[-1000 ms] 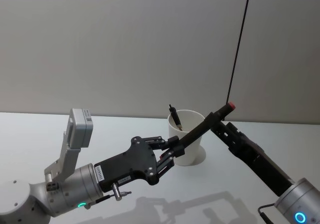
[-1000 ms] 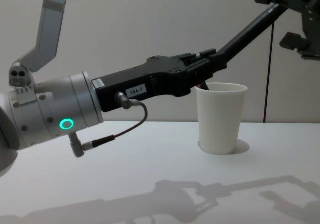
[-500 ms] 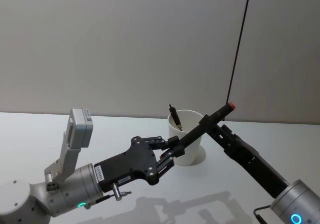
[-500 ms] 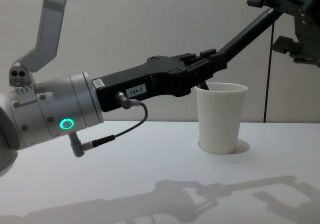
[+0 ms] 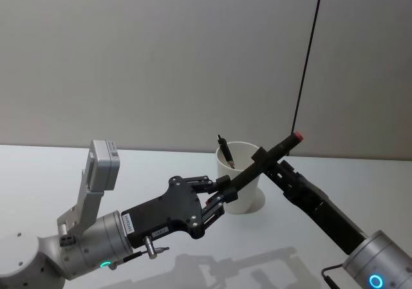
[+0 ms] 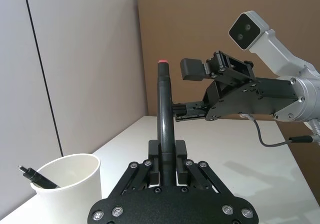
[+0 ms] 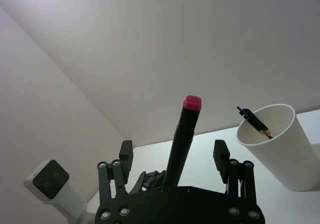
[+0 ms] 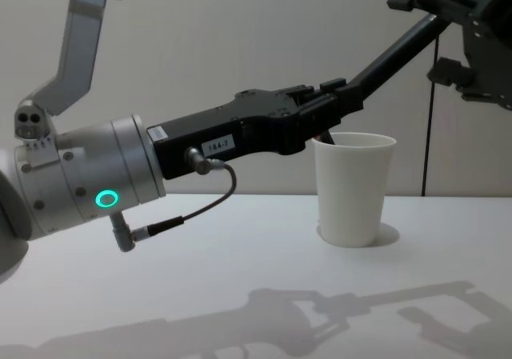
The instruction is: Place the pen into the pen holder.
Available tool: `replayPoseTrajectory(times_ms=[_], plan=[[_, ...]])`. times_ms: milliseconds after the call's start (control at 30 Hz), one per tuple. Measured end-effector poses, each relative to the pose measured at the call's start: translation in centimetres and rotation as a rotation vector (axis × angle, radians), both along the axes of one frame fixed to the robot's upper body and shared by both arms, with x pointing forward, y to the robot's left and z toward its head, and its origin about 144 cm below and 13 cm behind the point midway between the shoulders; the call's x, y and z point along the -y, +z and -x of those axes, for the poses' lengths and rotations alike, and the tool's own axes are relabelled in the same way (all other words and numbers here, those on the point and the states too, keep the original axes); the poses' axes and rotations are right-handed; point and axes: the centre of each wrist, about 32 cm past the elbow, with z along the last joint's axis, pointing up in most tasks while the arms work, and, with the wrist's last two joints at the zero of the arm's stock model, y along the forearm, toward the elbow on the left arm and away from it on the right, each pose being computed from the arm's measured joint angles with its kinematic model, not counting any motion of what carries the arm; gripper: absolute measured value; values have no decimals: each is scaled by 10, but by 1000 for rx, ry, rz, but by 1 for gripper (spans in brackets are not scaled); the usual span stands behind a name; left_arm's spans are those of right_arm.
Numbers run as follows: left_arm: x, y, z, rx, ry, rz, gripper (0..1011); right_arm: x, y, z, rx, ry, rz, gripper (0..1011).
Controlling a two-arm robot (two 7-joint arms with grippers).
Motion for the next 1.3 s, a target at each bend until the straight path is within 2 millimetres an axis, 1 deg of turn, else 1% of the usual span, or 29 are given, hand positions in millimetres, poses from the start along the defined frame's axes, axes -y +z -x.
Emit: replayPoseTrajectory(times_ms=[400, 1100, 1167, 1300], plan=[[0, 0, 0, 0, 0, 0, 191, -6, 1, -2, -1, -2, -3, 1001], [0, 0, 0, 0, 0, 0, 191, -8, 2, -3, -9, -24, -2, 1001], [0, 0, 0, 0, 0, 0, 191, -8, 2, -3, -10, -24, -2, 986], [0, 0, 0, 0, 0, 0, 191, -9, 2, -3, -11, -27, -2, 905]])
